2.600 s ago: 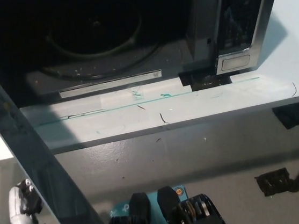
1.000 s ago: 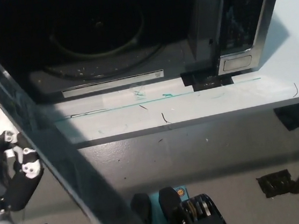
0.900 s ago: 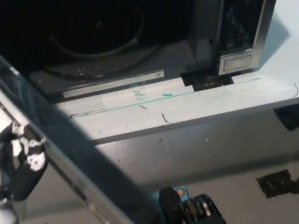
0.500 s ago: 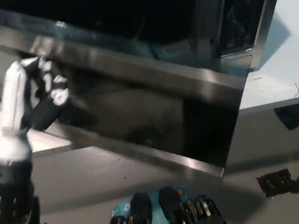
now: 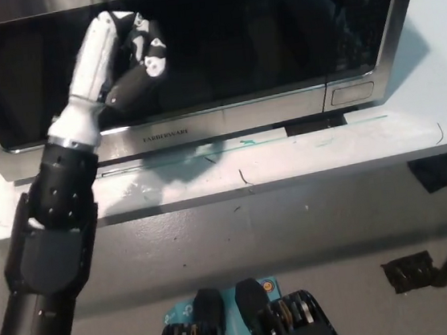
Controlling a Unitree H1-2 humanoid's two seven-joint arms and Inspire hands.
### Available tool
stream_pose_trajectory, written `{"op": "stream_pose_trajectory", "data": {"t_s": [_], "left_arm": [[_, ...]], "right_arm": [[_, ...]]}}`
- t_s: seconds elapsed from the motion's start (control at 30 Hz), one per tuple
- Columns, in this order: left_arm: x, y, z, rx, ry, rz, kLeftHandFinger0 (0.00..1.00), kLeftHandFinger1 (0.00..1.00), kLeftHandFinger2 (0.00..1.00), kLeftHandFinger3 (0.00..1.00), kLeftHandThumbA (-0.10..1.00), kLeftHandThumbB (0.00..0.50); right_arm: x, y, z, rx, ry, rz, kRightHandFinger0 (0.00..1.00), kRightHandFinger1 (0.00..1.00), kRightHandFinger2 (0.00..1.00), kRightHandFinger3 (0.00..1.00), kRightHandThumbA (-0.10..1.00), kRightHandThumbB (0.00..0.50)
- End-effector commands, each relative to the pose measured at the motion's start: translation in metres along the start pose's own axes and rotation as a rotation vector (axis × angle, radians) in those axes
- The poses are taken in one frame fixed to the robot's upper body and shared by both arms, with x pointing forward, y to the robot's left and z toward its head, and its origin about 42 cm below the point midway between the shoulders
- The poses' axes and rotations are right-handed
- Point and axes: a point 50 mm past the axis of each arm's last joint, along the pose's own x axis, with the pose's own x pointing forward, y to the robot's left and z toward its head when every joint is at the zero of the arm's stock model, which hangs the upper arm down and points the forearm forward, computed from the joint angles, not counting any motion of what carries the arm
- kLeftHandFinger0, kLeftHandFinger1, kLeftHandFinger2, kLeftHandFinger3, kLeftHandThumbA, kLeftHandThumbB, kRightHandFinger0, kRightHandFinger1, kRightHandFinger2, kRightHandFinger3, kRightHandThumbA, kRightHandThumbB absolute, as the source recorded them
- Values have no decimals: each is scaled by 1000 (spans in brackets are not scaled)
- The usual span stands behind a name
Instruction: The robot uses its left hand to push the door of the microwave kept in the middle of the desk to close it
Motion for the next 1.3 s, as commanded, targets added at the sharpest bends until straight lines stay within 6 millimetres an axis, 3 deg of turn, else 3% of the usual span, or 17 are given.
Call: {"op": "stream_pose_trajectory", "data": {"t_s": [0.0, 0.17, 0.4, 0.5, 0.6, 0.63, 0.7, 0.73, 0.77, 0.8, 0.87, 0.9, 0.93, 1.0, 1.13, 1.17, 1.27], "left_arm": [[33, 9, 7, 105, -53, 40, 0, 0, 45, 209, -100, 113], [35, 14, 4, 129, -50, 68, 0, 0, 42, 214, -100, 103], [-1, 15, 29, 95, -147, 93, 0, 0, 0, 158, -100, 115], [-27, 15, 43, 89, -186, 103, 0, 0, 0, 142, -100, 106], [-68, 17, 60, 67, -214, 117, 0, 0, 0, 124, -100, 91], [-72, 17, 61, 55, -213, 117, 0, 0, 0, 123, -100, 92], [-100, 20, 64, 62, -195, 133, 0, 0, 0, 135, -100, 81], [-128, 22, 65, 40, -158, 142, 0, 0, 0, 168, -100, 63], [-142, 23, 64, 50, -124, 157, 0, 0, 0, 161, -100, 67], [-144, 23, 65, 51, -119, 159, 0, 0, 0, 159, -100, 69], [-173, 22, 61, 27, -43, 177, 0, 0, 0, 177, -100, 76], [-184, 20, 57, 22, 2, 176, 0, 0, 9, 188, -100, 69], [-207, 16, 47, 16, 66, 179, 0, 0, 40, 209, -100, 67], [-231, 11, 32, 39, 161, 198, 0, 0, 13, 206, -100, 76], [-254, 3, 15, 47, 263, 235, 0, 0, 0, 202, -100, 81], [-272, -5, 3, 25, 358, 275, 0, 0, 0, 203, -100, 79], [-290, -12, -7, -39, 468, 329, 0, 0, 0, 235, -100, 69]], "right_arm": [[4, -5, 11, 41, -38, -13, 447, 461, 495, 552, -100, 146], [5, -5, 13, 16, -53, -10, 474, 480, 514, 551, -100, 132], [5, -4, 14, 7, -53, -7, 494, 497, 535, 555, -96, 145], [4, -4, 14, -15, -71, 1, 446, 461, 498, 532, -100, 139], [7, -3, 13, -1, -46, -7, 562, 564, 606, 570, -67, 130], [7, -3, 13, 1, -46, -6, 574, 568, 610, 579, -70, 133], [9, -3, 14, -1, -59, -5, 541, 547, 590, 588, -72, 137], [9, -4, 16, 9, -53, -6, 504, 508, 550, 578, -70, 141], [9, -4, 16, 9, -56, -9, 486, 492, 538, 573, -69, 143], [9, -4, 16, 9, -56, -9, 484, 490, 537, 573, -69, 143], [9, -4, 17, 0, -55, -11, 480, 490, 532, 570, -77, 130], [9, -6, 16, -27, -56, -11, 546, 544, 569, 582, -63, 125], [8, -5, 15, 3, -51, -10, 504, 502, 542, 579, -65, 130], [8, -6, 16, -42, -63, 2, 523, 524, 565, 602, -61, 113], [11, -3, 20, -19, -70, -3, 494, 497, 529, 577, -79, 137], [13, -3, 20, -15, -62, -6, 504, 512, 545, 582, -61, 129], [12, -3, 20, -7, -62, -10, 485, 500, 537, 587, -68, 124]]}}
